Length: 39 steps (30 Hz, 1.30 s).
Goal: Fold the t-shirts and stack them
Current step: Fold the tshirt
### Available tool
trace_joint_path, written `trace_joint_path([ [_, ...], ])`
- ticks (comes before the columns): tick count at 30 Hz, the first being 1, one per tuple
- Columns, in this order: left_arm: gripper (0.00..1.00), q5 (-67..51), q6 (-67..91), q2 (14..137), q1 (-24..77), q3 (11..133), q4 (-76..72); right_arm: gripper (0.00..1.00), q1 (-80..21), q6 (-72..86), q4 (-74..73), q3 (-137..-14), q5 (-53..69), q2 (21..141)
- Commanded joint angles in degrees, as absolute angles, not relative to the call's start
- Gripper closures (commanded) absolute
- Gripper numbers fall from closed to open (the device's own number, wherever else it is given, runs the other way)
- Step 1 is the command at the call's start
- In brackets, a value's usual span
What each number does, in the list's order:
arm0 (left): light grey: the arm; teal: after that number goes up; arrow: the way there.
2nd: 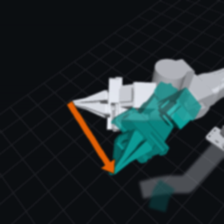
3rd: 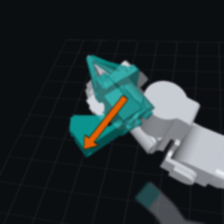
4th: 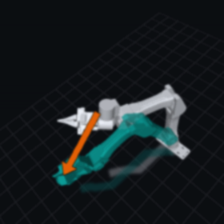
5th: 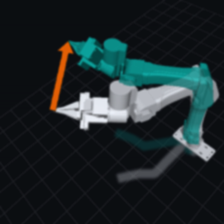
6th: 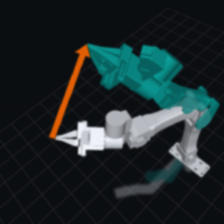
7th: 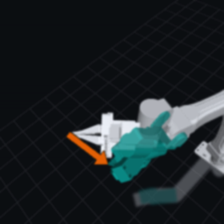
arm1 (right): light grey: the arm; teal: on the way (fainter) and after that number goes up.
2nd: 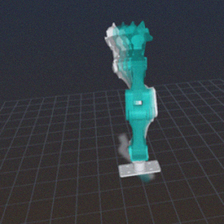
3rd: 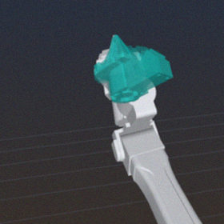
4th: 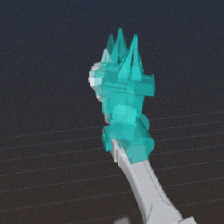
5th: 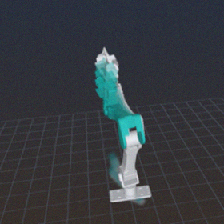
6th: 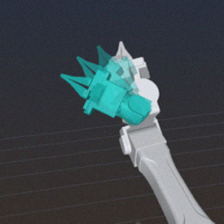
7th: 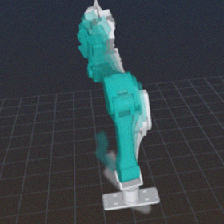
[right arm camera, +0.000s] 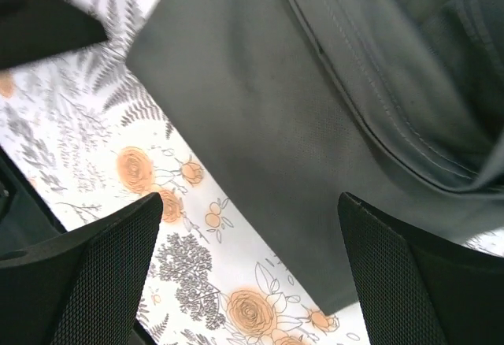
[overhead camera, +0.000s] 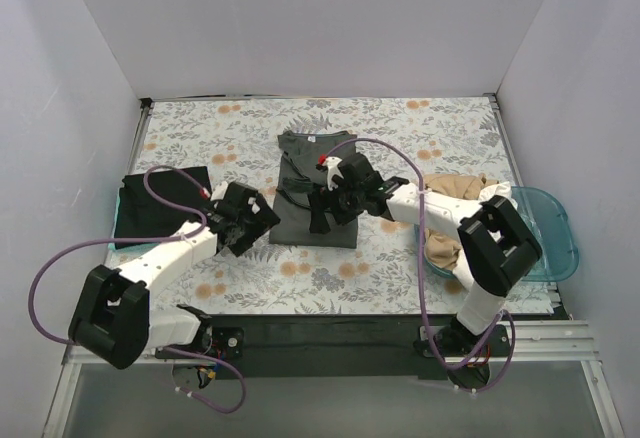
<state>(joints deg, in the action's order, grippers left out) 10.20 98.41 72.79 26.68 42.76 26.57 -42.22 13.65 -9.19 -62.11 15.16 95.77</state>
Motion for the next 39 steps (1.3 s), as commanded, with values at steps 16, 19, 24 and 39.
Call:
trace_joint_path([
  [16, 0.05, 11.2, 101.3, 56.8, 26.5, 32.2, 35.3, 0.02, -40.6, 8.2, -7.8, -77.6, 0.2, 112.1],
  [19, 0.05, 11.3, 101.5, 56.6, 26.5, 32.1, 35.2, 0.02, -39.9, 6.4, -7.8, -82.7, -4.1, 114.1],
  [24, 0.05, 11.2, 101.3, 57.4, 26.4, 32.2, 34.7, 0.02, -39.0, 4.7, -8.4, -90.1, -7.3, 117.8],
  [39, 0.11, 7.5, 98.9, 66.2, 26.4, 34.2, 26.6, 0.02, -38.5, 22.8, -7.0, -54.6, -9.1, 84.0],
])
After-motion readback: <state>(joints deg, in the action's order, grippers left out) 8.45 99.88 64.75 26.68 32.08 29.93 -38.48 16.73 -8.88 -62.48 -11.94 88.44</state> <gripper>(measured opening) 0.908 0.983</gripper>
